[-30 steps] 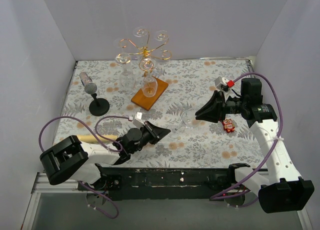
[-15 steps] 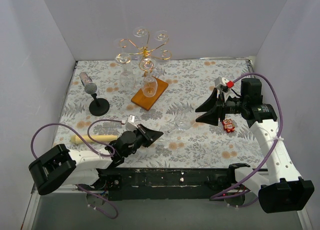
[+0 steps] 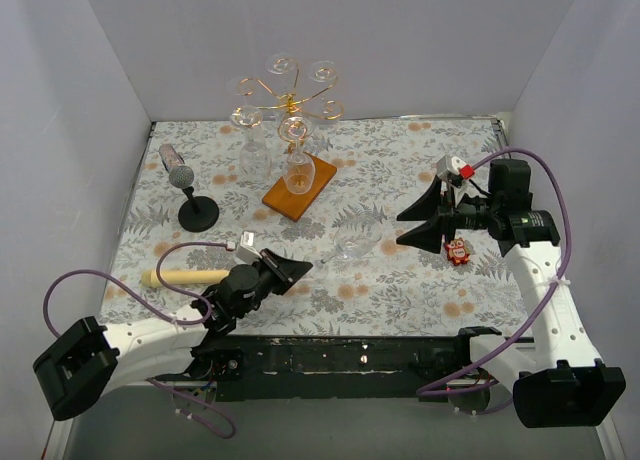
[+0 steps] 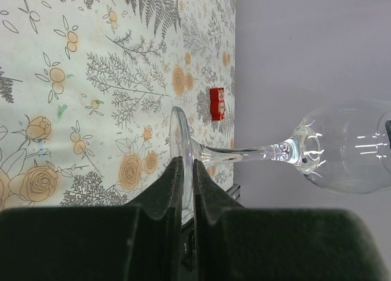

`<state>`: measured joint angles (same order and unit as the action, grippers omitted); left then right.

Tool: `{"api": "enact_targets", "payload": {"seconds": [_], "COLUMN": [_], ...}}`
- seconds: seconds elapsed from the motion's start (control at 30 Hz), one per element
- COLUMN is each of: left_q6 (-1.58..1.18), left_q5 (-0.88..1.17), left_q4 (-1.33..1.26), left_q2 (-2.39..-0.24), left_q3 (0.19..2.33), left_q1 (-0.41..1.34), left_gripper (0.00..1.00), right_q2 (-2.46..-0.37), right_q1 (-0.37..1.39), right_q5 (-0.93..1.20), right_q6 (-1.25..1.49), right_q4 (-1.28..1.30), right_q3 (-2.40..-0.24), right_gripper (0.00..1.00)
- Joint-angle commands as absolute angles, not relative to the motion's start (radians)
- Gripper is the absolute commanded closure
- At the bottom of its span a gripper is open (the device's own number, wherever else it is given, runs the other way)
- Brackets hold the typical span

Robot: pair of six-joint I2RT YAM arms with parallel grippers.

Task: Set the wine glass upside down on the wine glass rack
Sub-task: Turn the wine glass upside down at the wine rack.

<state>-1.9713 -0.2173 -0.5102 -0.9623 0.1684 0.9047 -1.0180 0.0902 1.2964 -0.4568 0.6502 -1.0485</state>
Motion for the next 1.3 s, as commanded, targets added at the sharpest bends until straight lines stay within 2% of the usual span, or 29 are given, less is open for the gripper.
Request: {"api": "enact_targets", "payload": {"seconds": [0.0,0.2,0.57,0.9,1.27], "left_q6": [-1.918,-1.798,-1.519,-1.192,-0.841], "left_q5": [-0.253,-0.270,-0.321,-0.299,-0.160], "left_q4": [-0.457,-0.287,-0.014,0.097,0.118], "left_q2": [-0.867,-0.773,-0.706,-0.709,-0.778], "left_q3": [0.172,0.236,0.422,0.583,0.770], "left_q1": [0.894,0.890,0.888,0.888,0.888], "left_gripper": [1.00,1.00,1.00,1.00,1.00], "right_q2": [-0.985,-0.971,-0.977,-0.988,-0.986], "right_q1": [0.054,0.011,-0.212,-0.230,-0.230], "right_q5": [1.308,1.319,1.387,1.417,1.450], "right_q6": [-0.485,-0.485,-0.433,-0.342,-0.285], "right_q4": [0.663,0.667,0.657,0.591,0.552], "right_q3": [-1.066,-1.083,-1.223,-1.207,-1.186], "right_gripper": [0.32,0.32,0.32,0.33,0.33]}}
